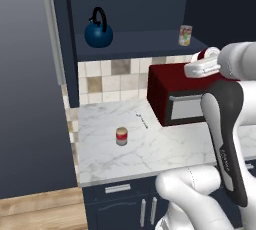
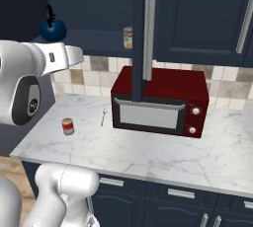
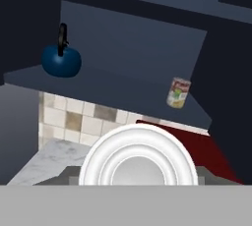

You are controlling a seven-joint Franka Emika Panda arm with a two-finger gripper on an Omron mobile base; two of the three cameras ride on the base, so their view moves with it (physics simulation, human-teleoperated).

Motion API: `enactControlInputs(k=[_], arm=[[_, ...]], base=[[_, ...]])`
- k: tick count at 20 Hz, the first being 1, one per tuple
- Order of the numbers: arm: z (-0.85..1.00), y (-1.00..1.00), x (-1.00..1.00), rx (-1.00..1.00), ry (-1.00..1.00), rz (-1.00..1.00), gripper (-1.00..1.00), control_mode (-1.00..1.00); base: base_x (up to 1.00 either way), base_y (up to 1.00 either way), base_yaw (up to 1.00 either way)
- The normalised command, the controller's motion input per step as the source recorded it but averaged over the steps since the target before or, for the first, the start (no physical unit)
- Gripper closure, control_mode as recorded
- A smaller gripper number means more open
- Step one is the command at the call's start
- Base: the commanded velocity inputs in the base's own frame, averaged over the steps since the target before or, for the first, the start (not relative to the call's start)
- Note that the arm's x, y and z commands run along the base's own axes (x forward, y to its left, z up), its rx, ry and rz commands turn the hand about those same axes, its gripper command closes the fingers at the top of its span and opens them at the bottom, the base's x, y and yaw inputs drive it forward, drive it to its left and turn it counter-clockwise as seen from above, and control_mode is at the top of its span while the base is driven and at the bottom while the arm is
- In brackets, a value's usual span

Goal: Pick the cans from the counter and place them in their designated side in the cabinet.

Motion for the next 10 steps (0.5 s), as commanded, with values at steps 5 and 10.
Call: enactControlInputs(k=[5,10], arm=[[0.16,-0.09,0.1,0.0,0.02,0.0,1.0,-1.0],[0.13,-0.06,0.12,0.0,0.06,0.0,1.0,-1.0]], base=[[0.0,0.0,0.0],[0.0,0.0,0.0]])
